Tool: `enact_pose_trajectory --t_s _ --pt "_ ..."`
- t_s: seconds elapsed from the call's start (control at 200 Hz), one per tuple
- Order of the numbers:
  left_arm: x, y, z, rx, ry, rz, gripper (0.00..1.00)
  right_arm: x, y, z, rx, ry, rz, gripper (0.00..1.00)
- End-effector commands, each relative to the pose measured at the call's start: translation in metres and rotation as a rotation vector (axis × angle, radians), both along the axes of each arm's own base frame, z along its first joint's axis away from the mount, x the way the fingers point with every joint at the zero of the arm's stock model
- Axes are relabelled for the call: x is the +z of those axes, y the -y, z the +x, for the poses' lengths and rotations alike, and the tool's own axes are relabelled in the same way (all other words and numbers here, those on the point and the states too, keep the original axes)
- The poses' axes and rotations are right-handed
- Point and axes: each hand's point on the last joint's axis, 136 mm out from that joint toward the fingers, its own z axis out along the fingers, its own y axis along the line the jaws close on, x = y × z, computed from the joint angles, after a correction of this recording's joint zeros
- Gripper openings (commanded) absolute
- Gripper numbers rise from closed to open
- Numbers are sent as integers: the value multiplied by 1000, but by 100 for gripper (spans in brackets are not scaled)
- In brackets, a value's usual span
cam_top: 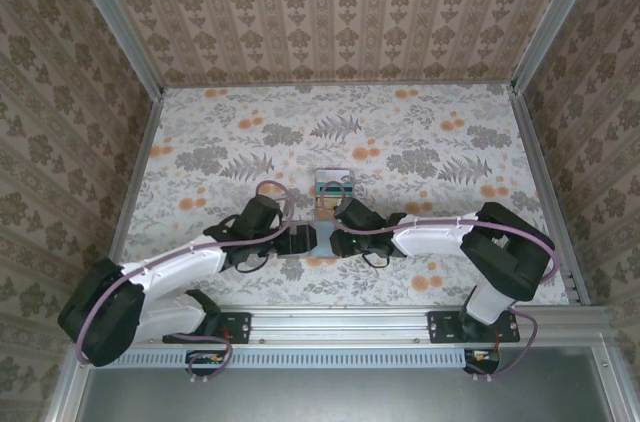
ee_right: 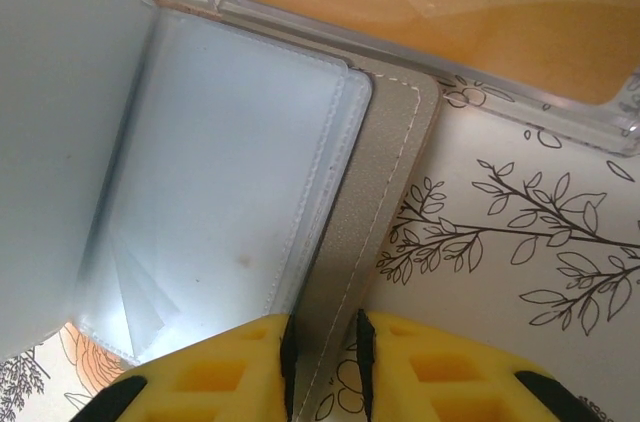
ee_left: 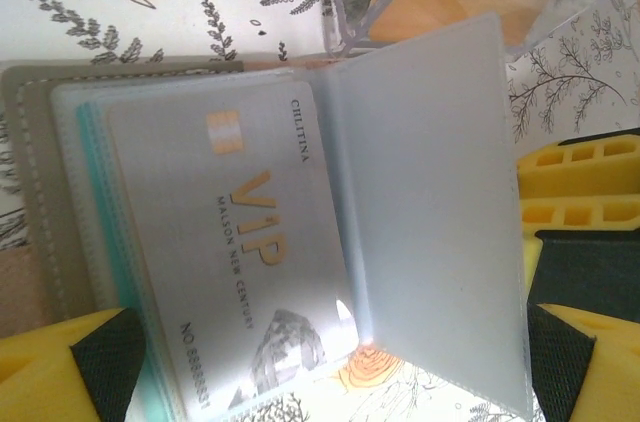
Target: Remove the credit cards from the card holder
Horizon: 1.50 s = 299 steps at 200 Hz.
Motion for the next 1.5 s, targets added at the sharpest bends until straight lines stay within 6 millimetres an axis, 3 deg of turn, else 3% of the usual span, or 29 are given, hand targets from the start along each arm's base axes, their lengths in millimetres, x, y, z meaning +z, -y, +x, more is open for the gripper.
enact_pose_trajectory --t_s 0.0,0.215,0.335,0.52,0.635,0.745,0.85,0.985,1.13,1.49 --pt "12 -5 3 -7 31 21 100 3 8 -3 -26 2 -32 28" --pt "13 2 2 -21 27 -16 100 22 11 1 -40 44 -19 29" --pt "12 12 3 -35 13 -61 100 23 12 0 -42 43 -22 29" --pt "8 1 7 5 15 -15 95 31 8 0 -52 42 21 29" --pt "4 -12 11 45 8 0 74 39 -4 -2 -49 23 88 28" --pt "-3 -23 12 77 -3 7 44 48 -21 -1 -45 0 172 25" --pt "-9 -26 13 80 -15 13 22 55 -38 0 -37 -9 239 23" --pt "-20 -28 14 82 -39 34 5 57 -54 5 -56 -36 269 19" --pt "-27 -31 13 87 -58 52 1 48 -66 8 -70 -83 281 16" --pt "-24 -44 12 131 -29 65 1 34 -87 9 -75 -147 313 19"
